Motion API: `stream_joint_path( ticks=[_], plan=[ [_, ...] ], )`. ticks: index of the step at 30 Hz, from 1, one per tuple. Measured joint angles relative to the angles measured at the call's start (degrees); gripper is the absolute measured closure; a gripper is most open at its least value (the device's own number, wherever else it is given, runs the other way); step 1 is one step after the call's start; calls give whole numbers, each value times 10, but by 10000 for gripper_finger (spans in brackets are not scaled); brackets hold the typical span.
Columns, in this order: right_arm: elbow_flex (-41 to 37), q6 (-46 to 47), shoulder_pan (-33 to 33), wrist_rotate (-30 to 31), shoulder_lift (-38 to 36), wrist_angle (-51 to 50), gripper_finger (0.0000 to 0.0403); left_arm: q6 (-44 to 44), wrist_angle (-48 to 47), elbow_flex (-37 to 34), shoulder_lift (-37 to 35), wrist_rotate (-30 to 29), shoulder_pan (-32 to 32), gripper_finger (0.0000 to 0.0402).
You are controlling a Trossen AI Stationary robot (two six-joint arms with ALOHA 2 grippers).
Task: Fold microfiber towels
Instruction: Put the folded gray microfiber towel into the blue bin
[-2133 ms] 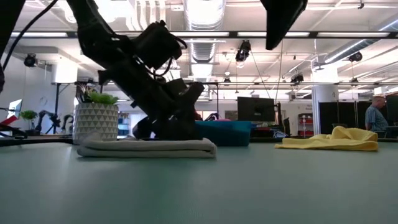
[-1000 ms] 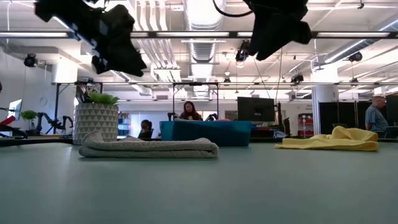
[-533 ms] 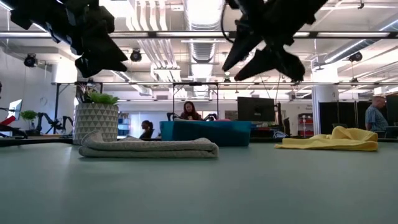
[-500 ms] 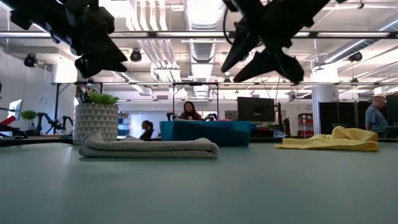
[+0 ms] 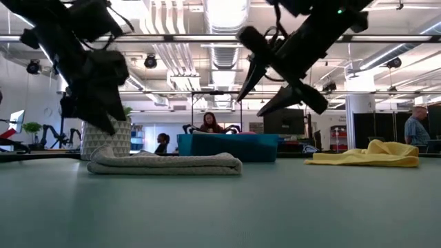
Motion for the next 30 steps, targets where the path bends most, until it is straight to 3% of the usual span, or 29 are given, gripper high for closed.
stream_joint_path(
  ticks=[9, 18, 26, 30],
  plan=[
    [3, 11, -72, -119, 64, 21, 190, -48, 18, 0, 99, 52, 35, 164],
    [3, 10, -100, -122, 82, 32, 192, -49, 111, 0, 169, 70, 50, 164],
    [2, -6, -120, -121, 91, 40, 193, -62, 120, 5, 218, 70, 54, 164],
    [1, -6, -120, -132, 124, 93, 193, -62, 139, 5, 227, 69, 54, 164]
  ],
)
